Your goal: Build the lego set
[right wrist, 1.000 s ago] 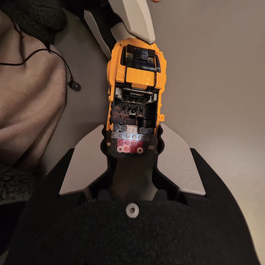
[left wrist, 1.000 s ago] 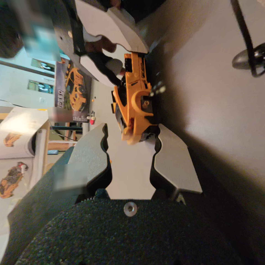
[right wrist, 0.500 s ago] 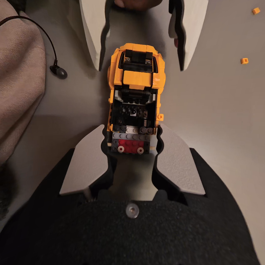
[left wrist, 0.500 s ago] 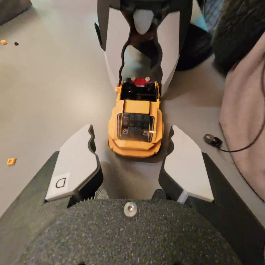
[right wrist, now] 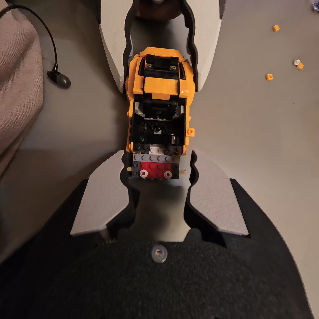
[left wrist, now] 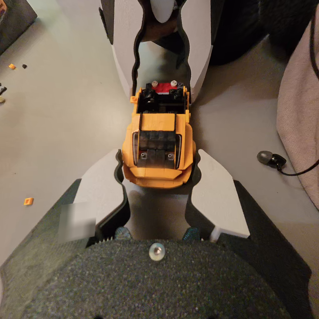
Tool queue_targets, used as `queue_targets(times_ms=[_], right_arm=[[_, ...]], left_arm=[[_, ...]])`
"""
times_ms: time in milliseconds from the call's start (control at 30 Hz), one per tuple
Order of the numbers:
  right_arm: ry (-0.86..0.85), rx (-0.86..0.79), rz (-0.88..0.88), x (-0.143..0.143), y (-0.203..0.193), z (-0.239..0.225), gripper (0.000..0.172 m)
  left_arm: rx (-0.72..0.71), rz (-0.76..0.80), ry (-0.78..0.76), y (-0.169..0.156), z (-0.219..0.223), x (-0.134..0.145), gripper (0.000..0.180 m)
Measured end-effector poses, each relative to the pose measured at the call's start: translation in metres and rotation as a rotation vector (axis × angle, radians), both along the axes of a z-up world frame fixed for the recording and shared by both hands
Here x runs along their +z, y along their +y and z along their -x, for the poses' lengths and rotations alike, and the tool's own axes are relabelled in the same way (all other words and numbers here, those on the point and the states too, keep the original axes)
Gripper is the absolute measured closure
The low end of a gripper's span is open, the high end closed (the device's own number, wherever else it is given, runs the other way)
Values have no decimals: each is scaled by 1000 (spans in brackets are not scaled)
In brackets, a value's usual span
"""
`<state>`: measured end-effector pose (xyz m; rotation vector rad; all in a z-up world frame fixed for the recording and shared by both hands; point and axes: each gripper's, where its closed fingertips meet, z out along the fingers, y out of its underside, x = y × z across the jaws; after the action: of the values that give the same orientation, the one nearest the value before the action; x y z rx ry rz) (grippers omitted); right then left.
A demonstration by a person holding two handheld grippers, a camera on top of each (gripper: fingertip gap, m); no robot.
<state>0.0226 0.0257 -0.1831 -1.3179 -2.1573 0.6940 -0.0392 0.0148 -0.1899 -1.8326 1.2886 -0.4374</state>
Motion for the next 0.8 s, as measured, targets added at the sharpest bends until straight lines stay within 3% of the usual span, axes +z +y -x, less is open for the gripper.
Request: queue_targets(times_ms=[233,800], right_arm=[[-11,17,29,-3,-3,0,106],[-71,19,127,-9,-3,-1,109]], left_arm=[[-11,-53,7,1,1,2,102],[0,75,-11,-1,2,-3,102]])
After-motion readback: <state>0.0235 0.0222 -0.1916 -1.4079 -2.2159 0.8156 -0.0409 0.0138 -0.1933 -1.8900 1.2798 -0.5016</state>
